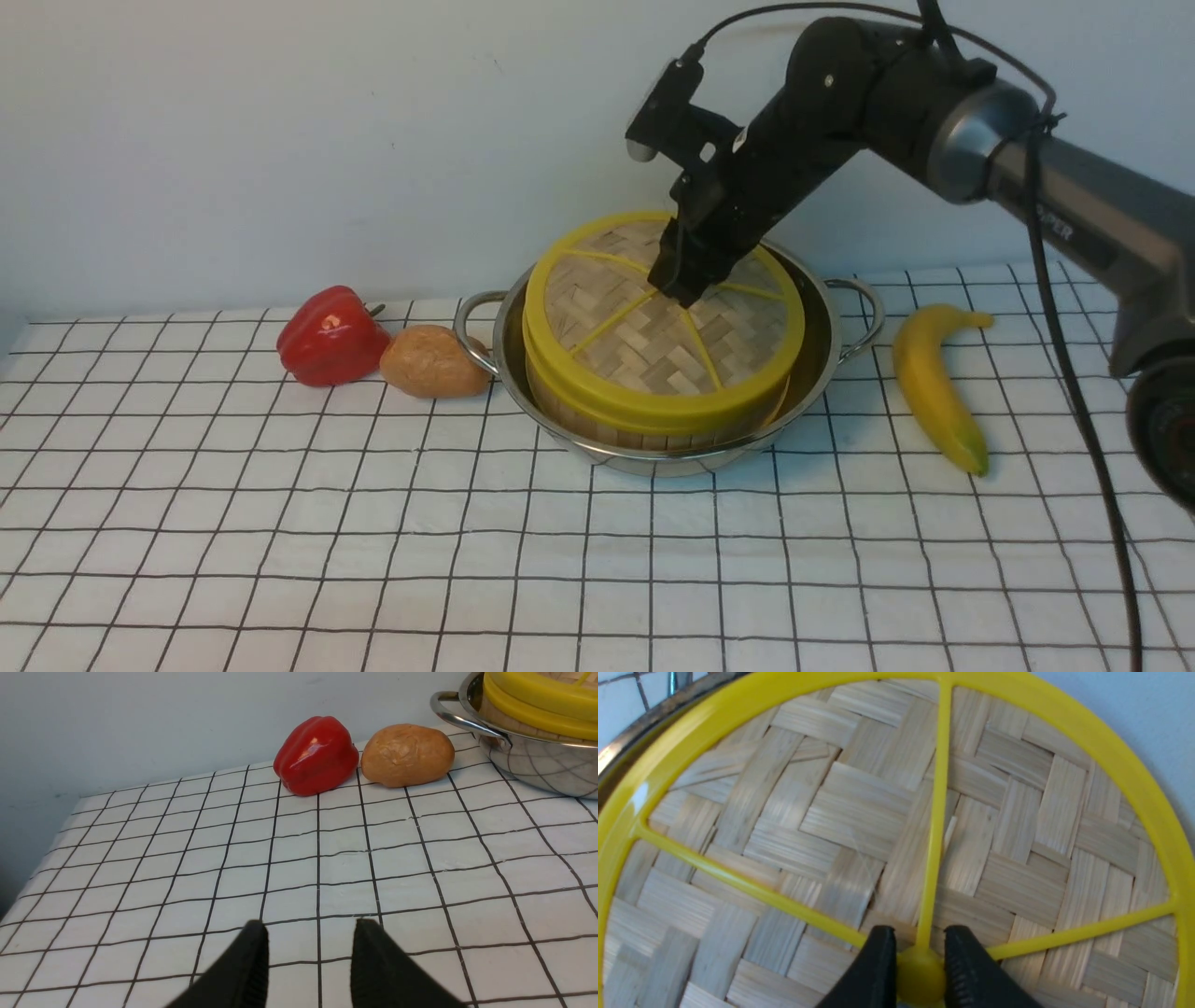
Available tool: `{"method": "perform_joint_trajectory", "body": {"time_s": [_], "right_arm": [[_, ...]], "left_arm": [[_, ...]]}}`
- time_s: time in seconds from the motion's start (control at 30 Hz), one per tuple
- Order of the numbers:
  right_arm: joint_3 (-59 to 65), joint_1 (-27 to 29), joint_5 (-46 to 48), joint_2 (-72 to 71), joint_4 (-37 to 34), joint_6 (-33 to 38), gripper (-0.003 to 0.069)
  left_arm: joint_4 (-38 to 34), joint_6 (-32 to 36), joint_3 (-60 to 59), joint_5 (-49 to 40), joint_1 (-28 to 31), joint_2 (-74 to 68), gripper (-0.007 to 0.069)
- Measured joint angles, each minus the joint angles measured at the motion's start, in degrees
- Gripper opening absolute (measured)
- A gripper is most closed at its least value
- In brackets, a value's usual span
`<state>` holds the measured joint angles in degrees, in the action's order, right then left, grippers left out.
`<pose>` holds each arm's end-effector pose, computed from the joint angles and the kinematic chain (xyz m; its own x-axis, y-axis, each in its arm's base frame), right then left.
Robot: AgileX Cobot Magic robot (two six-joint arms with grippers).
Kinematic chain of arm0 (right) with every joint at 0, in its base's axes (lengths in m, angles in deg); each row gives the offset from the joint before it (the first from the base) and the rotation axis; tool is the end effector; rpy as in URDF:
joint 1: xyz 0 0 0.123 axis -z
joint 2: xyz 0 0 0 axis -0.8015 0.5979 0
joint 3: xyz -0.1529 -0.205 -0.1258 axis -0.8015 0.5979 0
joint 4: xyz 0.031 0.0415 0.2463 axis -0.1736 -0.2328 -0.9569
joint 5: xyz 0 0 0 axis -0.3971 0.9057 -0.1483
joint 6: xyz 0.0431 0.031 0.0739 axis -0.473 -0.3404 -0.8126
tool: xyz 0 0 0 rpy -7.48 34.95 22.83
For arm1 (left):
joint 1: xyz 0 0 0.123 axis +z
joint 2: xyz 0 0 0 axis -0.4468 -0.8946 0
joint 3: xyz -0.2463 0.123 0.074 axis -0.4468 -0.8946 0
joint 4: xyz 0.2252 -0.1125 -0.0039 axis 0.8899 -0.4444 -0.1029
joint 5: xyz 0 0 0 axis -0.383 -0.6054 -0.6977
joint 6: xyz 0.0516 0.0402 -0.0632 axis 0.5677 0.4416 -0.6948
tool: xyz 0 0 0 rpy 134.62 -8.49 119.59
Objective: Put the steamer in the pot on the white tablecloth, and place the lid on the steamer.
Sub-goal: 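Place the bamboo steamer lid onto the steamer basket in the pot with the right gripper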
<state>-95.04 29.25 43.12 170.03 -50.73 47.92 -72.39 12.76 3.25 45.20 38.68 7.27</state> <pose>0.4634 0.2370 0.2273 -0.3860 -0.7612 -0.5211 -0.8847 0.4656 -0.0248 0.0543 -0.0050 0.1798 -0.2626 0.1634 -0.9510 0.0188 0.9862 0.1643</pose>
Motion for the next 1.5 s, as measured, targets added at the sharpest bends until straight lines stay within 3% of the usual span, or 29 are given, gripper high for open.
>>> {"method": "perform_joint_trajectory", "body": {"time_s": [1.5], "right_arm": [[-4.7, -1.0, 1.4, 1.2, 1.8, 1.5, 0.0146]], "left_arm": [[0.0, 0.0, 0.0, 0.0, 0.0, 0.0, 0.0243]]}}
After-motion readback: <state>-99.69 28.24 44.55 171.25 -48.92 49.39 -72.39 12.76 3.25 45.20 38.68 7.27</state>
